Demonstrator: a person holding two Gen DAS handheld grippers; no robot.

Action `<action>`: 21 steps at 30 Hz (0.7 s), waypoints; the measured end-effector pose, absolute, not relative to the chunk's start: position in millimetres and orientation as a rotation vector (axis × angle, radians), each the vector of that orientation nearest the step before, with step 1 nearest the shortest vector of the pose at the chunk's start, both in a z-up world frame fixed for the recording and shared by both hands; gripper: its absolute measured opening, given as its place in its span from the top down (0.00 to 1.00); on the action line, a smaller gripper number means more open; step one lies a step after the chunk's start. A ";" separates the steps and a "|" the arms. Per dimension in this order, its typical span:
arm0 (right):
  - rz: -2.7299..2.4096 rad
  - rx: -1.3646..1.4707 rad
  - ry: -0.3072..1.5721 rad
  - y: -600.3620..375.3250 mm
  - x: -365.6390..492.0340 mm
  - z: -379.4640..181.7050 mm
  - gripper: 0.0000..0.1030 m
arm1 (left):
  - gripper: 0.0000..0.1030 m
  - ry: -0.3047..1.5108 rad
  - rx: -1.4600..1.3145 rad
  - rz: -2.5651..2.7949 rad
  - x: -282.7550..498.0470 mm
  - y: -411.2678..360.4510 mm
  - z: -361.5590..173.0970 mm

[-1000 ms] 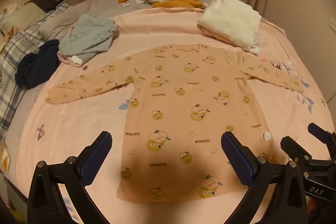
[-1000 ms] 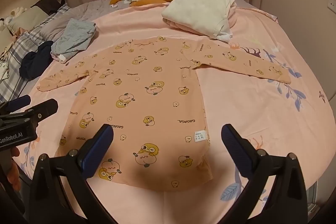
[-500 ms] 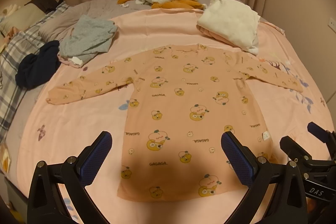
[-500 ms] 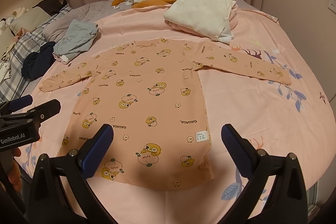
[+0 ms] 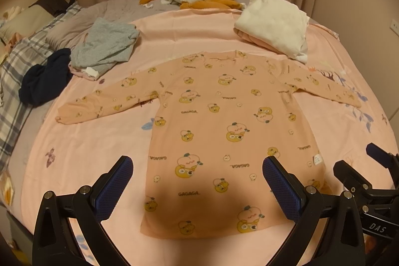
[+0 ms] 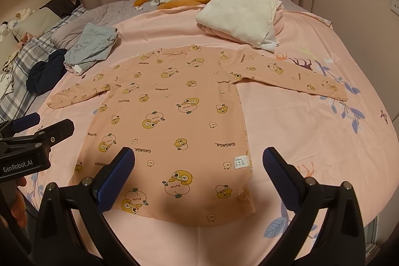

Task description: Fold small clothes

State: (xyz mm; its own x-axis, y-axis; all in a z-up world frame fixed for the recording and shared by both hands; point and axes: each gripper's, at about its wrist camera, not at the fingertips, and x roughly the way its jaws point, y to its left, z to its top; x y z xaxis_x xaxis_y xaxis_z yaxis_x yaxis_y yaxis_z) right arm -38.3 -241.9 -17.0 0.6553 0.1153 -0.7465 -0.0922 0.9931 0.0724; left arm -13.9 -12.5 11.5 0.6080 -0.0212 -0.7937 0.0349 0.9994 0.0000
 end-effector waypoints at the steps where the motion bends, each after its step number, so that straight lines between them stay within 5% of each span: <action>1: 0.118 0.030 0.848 -241.8 -38.4 -17.0 0.00 | 0.00 0.917 0.016 -0.032 -14.2 -12.4 11.7; 21: 0.122 0.038 0.860 -238.8 -37.2 -23.0 0.00 | 0.00 0.928 0.020 -0.028 -14.6 -4.9 8.6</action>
State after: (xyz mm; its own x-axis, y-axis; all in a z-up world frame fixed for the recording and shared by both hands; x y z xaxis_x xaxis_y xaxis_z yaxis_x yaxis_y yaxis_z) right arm -37.2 -238.8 -23.0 0.6458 0.1223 -0.7537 -0.0916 0.9924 0.0825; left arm -14.6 -4.9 8.6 0.5995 -0.0157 -0.8002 0.0332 0.9994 0.0052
